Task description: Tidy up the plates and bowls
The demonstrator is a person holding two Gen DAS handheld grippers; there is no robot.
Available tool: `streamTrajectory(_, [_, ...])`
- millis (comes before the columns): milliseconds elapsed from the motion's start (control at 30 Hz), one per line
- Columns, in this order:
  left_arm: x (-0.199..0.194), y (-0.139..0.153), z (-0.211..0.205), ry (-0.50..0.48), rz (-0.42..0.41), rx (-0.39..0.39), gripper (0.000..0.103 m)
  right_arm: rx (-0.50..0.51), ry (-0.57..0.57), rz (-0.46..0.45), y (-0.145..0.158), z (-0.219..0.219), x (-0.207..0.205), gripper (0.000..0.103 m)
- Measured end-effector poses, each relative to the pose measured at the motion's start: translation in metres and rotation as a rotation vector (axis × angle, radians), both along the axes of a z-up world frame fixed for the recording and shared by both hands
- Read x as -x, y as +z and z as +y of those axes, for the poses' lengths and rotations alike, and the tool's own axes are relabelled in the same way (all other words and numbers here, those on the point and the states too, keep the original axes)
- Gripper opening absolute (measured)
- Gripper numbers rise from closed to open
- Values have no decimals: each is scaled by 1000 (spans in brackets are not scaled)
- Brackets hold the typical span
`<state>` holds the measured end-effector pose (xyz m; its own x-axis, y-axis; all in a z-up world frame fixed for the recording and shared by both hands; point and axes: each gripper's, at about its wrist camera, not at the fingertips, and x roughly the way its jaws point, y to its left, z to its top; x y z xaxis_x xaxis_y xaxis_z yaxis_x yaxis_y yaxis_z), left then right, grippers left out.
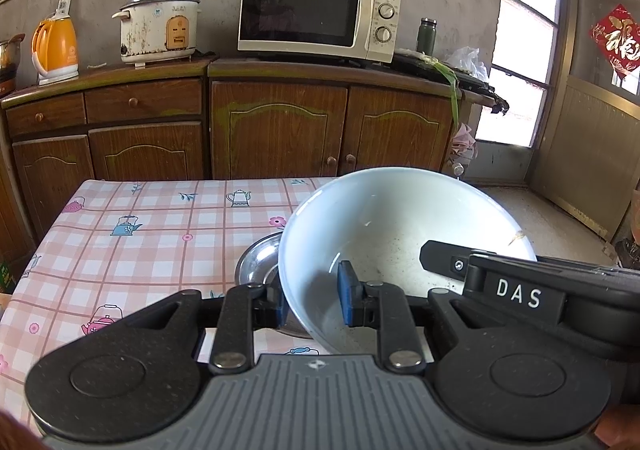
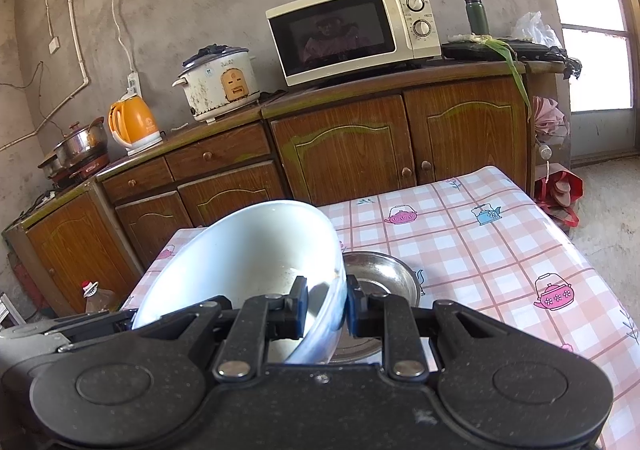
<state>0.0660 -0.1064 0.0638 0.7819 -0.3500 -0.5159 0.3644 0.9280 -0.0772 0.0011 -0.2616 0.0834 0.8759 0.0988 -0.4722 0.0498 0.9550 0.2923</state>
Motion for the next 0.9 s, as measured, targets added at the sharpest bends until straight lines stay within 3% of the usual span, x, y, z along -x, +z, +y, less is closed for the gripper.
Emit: streamTrajectory(900, [5, -16, -2, -15, 53, -11, 23, -4, -6, 52, -15, -2, 4, 26])
